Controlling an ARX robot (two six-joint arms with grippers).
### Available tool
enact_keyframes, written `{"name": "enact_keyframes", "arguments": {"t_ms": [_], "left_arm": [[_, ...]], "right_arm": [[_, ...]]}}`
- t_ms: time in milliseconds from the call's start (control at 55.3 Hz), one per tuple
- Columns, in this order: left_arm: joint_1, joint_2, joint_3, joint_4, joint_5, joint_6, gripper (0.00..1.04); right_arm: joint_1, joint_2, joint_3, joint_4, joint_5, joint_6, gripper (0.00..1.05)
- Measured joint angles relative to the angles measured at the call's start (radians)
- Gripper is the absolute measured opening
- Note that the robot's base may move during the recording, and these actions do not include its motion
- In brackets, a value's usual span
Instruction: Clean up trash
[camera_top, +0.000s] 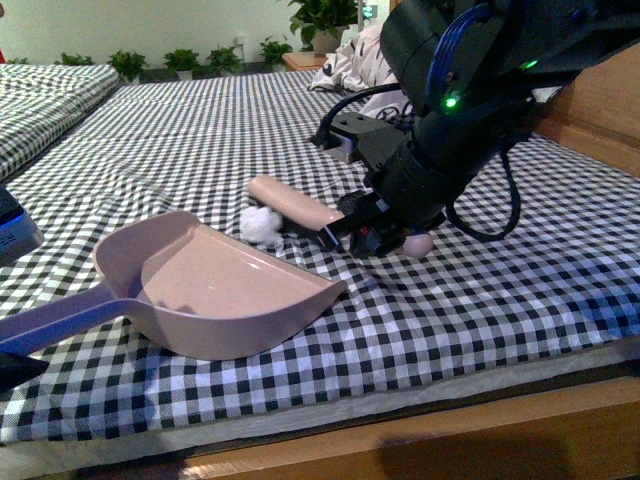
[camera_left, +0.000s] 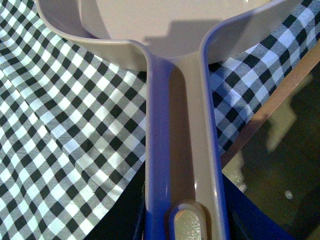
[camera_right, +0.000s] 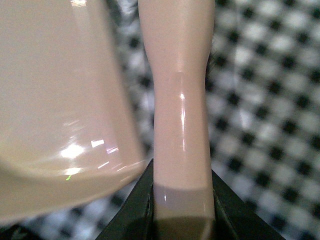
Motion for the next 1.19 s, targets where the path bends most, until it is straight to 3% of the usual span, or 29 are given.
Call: {"name": "enact_keyframes", "arguments": {"t_ms": [90, 181, 253, 362, 452, 506, 633, 741, 922, 1194], "left_arm": [[0.000, 0.000, 0.000, 0.000, 0.000, 0.000, 0.27], [0.000, 0.000, 0.000, 0.000, 0.000, 0.000, 0.27], [0.000, 0.000, 0.000, 0.000, 0.000, 0.000, 0.27], [0.000, 0.000, -0.001, 0.000, 0.000, 0.000, 0.27], [0.000, 0.000, -0.001, 0.001, 0.001, -0.003, 0.27], [0.004, -0.003, -0.033, 0.098, -0.001, -0.062, 0.27], [0.015, -0.033, -0.046, 0.268, -0.065, -0.274, 0.27], [0.029, -0.102, -0.034, 0.343, -0.183, -0.394, 0.27], [0.029, -0.195, -0.011, 0.381, -0.318, -0.436, 0.27], [-0.027, -0.441, -0.004, 0.362, -0.483, -0.409, 0.26]], "right_arm": [[-0.018, -0.070, -0.037, -0.093, -0.187, -0.038, 0.20], [-0.043, -0.147, -0.065, -0.171, -0.301, -0.094, 0.20], [-0.089, -0.227, -0.105, -0.157, -0.264, -0.129, 0.20], [-0.157, -0.272, -0.178, 0.000, -0.151, -0.106, 0.20], [-0.202, -0.309, -0.272, 0.164, -0.001, -0.015, 0.20], [-0.232, -0.365, -0.336, 0.244, 0.032, 0.073, 0.20], [-0.301, -0.537, -0.428, 0.314, 0.007, 0.229, 0.20], [-0.374, -0.705, -0.469, 0.321, -0.031, 0.350, 0.20], [-0.470, -0.922, -0.486, 0.300, -0.120, 0.478, 0.20], [-0.544, -1.152, -0.491, 0.270, -0.253, 0.589, 0.20]]}}
